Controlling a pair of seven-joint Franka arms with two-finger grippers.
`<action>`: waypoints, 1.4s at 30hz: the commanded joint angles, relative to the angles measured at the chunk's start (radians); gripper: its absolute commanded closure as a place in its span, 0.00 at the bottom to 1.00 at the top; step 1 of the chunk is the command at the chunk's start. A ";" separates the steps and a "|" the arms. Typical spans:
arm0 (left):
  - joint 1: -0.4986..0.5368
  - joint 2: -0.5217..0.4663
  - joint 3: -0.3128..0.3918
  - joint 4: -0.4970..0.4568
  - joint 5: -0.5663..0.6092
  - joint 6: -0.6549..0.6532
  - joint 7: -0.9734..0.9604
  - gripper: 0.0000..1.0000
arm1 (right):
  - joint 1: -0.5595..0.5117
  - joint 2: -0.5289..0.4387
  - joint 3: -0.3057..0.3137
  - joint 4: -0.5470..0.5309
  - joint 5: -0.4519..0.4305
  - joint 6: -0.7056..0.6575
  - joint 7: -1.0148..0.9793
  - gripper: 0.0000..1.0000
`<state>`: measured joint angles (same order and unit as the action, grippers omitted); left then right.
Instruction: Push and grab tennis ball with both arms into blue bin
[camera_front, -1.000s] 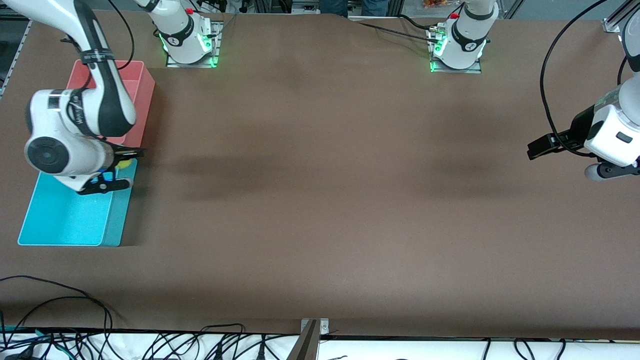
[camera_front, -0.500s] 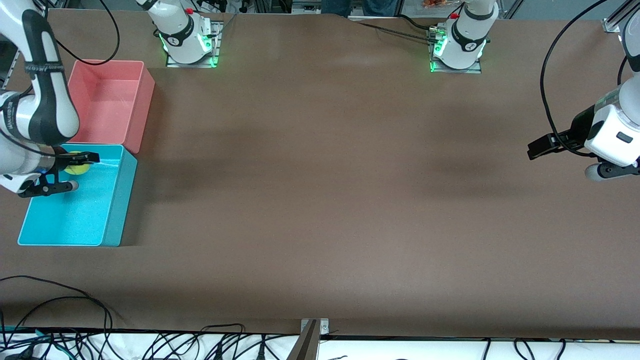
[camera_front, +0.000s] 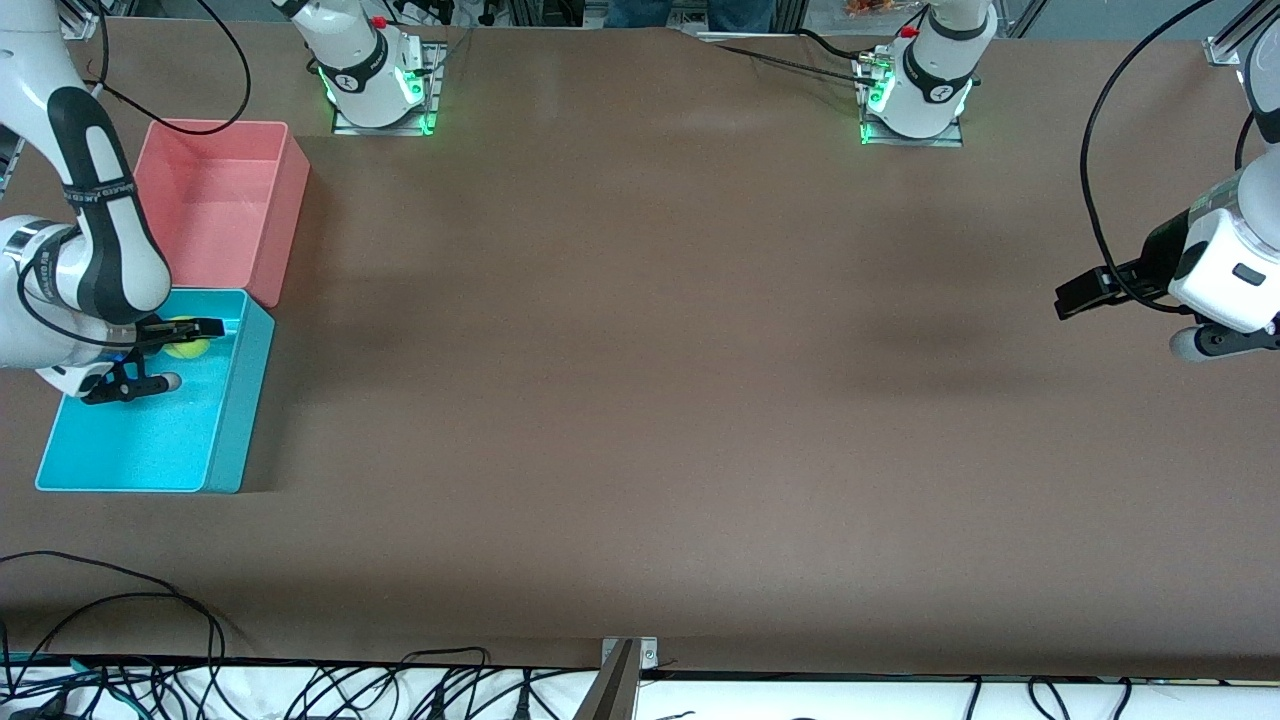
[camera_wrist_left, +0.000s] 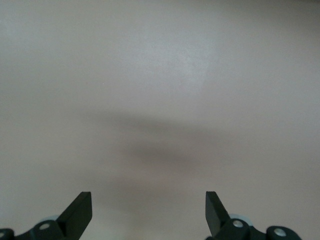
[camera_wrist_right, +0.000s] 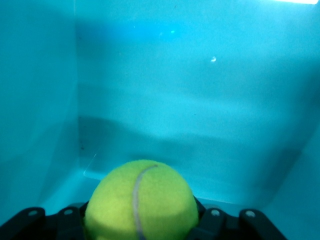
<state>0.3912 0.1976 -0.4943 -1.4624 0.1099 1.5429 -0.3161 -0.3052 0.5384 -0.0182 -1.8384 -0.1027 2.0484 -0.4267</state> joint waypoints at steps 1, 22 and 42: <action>0.002 -0.015 -0.003 -0.003 0.021 -0.014 0.014 0.00 | -0.032 0.029 0.012 0.015 0.041 0.018 -0.047 0.65; 0.002 -0.015 -0.003 -0.001 0.021 -0.014 0.014 0.00 | -0.032 0.020 0.012 0.051 0.070 0.003 -0.053 0.00; 0.002 -0.015 -0.003 -0.001 0.021 -0.014 0.015 0.00 | -0.025 -0.178 0.098 0.209 0.067 -0.273 -0.064 0.00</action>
<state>0.3911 0.1976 -0.4944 -1.4623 0.1099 1.5429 -0.3161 -0.3216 0.3838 0.0496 -1.7258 -0.0550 1.9192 -0.4809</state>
